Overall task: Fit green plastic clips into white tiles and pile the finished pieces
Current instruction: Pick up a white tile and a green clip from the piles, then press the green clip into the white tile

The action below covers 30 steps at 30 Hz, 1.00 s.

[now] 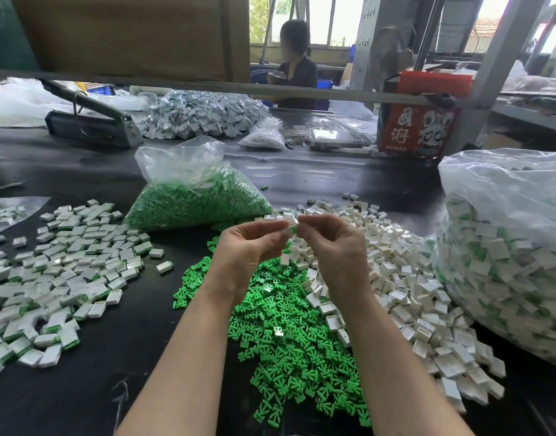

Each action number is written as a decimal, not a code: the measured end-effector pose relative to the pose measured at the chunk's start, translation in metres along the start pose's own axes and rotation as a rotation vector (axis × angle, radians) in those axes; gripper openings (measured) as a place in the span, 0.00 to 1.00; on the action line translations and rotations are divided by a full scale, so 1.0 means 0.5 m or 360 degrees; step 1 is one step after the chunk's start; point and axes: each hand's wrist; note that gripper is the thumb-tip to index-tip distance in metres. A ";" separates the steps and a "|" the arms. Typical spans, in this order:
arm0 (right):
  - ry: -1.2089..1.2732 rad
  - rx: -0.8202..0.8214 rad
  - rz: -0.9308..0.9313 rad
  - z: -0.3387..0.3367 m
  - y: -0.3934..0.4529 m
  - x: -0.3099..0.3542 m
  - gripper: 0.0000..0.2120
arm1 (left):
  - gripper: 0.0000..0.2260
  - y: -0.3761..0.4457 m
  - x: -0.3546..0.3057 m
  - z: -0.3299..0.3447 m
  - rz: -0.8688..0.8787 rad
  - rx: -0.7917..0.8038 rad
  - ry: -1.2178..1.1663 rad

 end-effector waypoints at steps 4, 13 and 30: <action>0.0024 -0.0035 -0.0021 0.009 -0.003 0.001 0.05 | 0.13 0.000 -0.001 0.000 0.0014 -0.0027 -0.0009; -0.0008 -0.0016 -0.0045 0.012 -0.004 0.002 0.07 | 0.11 -0.005 0.000 0.003 -0.0012 -0.0051 -0.0050; -0.0520 0.0281 0.0007 -0.001 0.001 0.000 0.06 | 0.10 -0.004 0.001 -0.006 0.0096 -0.0015 0.0115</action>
Point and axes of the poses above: each hand's wrist, its own y-axis towards the middle knuckle, its own z-axis out of the palm, x = y × z, and after that the axes turned 5 degrees about -x, right-handed
